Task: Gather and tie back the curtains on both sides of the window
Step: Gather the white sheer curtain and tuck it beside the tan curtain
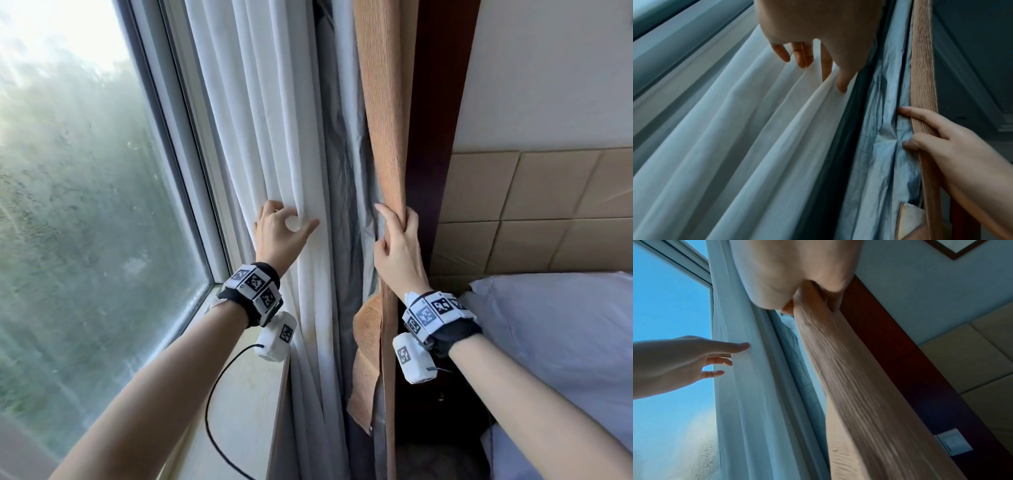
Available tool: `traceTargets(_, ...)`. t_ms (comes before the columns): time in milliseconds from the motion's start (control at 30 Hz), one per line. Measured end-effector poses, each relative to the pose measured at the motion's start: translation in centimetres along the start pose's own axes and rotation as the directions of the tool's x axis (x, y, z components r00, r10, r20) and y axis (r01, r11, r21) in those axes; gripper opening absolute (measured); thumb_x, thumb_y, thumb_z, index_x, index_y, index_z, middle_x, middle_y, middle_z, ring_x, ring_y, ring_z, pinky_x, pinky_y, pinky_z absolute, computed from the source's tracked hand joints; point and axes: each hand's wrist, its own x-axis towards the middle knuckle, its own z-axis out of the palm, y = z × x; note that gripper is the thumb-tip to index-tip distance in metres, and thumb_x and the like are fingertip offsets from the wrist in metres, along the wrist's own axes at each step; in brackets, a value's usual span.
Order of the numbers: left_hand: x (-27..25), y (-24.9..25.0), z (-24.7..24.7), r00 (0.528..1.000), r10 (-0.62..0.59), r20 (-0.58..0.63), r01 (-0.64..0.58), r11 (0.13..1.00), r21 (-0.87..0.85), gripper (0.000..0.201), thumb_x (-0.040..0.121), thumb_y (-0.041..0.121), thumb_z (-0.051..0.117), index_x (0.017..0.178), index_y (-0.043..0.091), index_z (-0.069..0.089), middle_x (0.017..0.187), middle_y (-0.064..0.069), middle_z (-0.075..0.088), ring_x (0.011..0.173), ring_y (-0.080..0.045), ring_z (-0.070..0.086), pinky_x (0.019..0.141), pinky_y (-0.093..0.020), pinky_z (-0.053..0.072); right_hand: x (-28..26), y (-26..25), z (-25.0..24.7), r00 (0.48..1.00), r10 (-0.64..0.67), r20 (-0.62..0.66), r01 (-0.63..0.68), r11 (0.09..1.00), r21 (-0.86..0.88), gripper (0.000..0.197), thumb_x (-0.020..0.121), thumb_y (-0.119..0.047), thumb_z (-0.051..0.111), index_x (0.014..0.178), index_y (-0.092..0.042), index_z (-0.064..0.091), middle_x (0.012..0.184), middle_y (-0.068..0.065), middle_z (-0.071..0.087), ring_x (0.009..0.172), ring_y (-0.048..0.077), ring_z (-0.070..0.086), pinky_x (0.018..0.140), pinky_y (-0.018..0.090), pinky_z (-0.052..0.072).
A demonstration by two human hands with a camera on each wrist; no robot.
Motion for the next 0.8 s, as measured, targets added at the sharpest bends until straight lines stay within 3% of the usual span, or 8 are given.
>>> traceTargets(100,-0.5,0.3,0.9,0.999,0.044,-0.021,-0.044,0.999,-0.006,0.023,0.085,0.036,0.068,0.083,0.014,0.07,0.11,-0.001,0.048,0.108,-0.019,0.044,0.097,-0.04,0.039,-0.4,-0.5,-0.5,0.999,-0.001,-0.035,0.002,1.0,0.023,0.063,0.084,0.008,0.046,0.142,-0.016,0.044,0.145,0.022,0.026,0.114,0.023,0.046,0.096,-0.002,0.022)
traceTargets(167,-1.0,0.5,1.1,0.992,0.088,-0.086,-0.088,0.996,0.007,0.018,0.087,0.027,0.065,0.079,0.011,0.067,0.121,-0.005,0.046,0.11,-0.022,0.042,0.097,-0.044,0.039,-0.8,-0.8,-0.9,0.998,-0.017,-0.068,0.02,0.999,0.047,0.061,0.084,0.01,0.044,0.14,-0.013,0.047,0.148,0.022,0.022,0.125,0.019,0.034,0.1,-0.005,0.013)
traceTargets(267,-2.0,0.9,1.2,0.97,0.156,-0.184,-0.155,0.988,0.022,0.018,0.09,0.024,0.059,0.078,0.011,0.059,0.128,-0.006,0.04,0.112,-0.025,0.039,0.096,-0.04,0.037,-1.3,-0.8,-2.0,0.99,-0.058,-0.126,0.067,0.995,0.068,0.061,0.083,0.009,0.038,0.138,-0.014,0.052,0.148,0.021,0.024,0.128,0.014,0.034,0.104,-0.001,0.015)
traceTargets(367,-3.3,1.2,1.5,0.947,0.26,-0.188,-0.258,0.965,0.034,0.013,0.092,0.02,0.055,0.083,0.011,0.055,0.131,-0.006,0.038,0.117,-0.024,0.037,0.095,-0.038,0.036,-1.8,-0.5,-2.9,0.976,-0.057,-0.21,0.081,0.991,0.109,0.061,0.086,0.011,0.033,0.137,-0.015,0.054,0.146,0.018,0.034,0.127,0.006,0.04,0.109,0.008,0.023)
traceTargets(500,-4.7,1.9,2.0,0.917,0.354,-0.184,-0.363,0.932,-0.013,0.008,0.09,0.013,0.056,0.085,0.007,0.054,0.129,-0.007,0.039,0.116,-0.023,0.037,0.096,-0.047,0.04,-2.1,0.7,-3.5,0.952,-0.052,-0.303,0.079,0.994,0.08,0.05,0.091,0.012,0.037,0.133,-0.007,0.056,0.126,0.015,0.057,0.117,0.018,0.055,0.104,0.024,0.04)
traceTargets(600,-5.1,2.6,2.1,0.891,0.413,-0.186,-0.412,0.91,0.049,0.009,0.089,0.015,0.058,0.086,0.007,0.056,0.134,-0.005,0.033,0.127,-0.028,0.033,0.105,-0.039,0.027,-2.5,0.7,-3.8,0.981,-0.02,-0.195,0.039,0.995,0.094,0.038,0.096,-0.013,0.046,0.133,-0.004,0.053,0.125,0.011,0.06,0.117,0.01,0.053,0.103,0.026,0.041)
traceTargets(700,-5.1,2.9,2.1,0.867,0.474,-0.154,-0.469,0.88,0.07,0.01,0.089,0.015,0.062,0.085,0.007,0.057,0.138,-0.008,0.037,0.132,-0.029,0.033,0.106,-0.031,0.02,-2.9,-0.2,-3.6,0.997,0.072,-0.022,-0.071,0.995,0.071,0.064,0.086,-0.039,0.066,0.139,-0.015,0.04,0.135,0.006,0.051,0.121,0.012,0.048,0.101,0.026,0.039)
traceTargets(800,-4.8,3.0,1.9,0.86,0.487,-0.154,-0.477,0.873,0.099,0.01,0.088,0.015,0.063,0.084,0.008,0.058,0.14,-0.011,0.041,0.133,-0.028,0.033,0.107,-0.032,0.02,-2.6,-0.8,-3.3,0.992,0.127,0.019,-0.127,0.992,0.016,0.063,0.087,-0.027,0.066,0.141,-0.015,0.034,0.136,0.008,0.047,0.119,0.022,0.049,0.099,0.035,0.043)
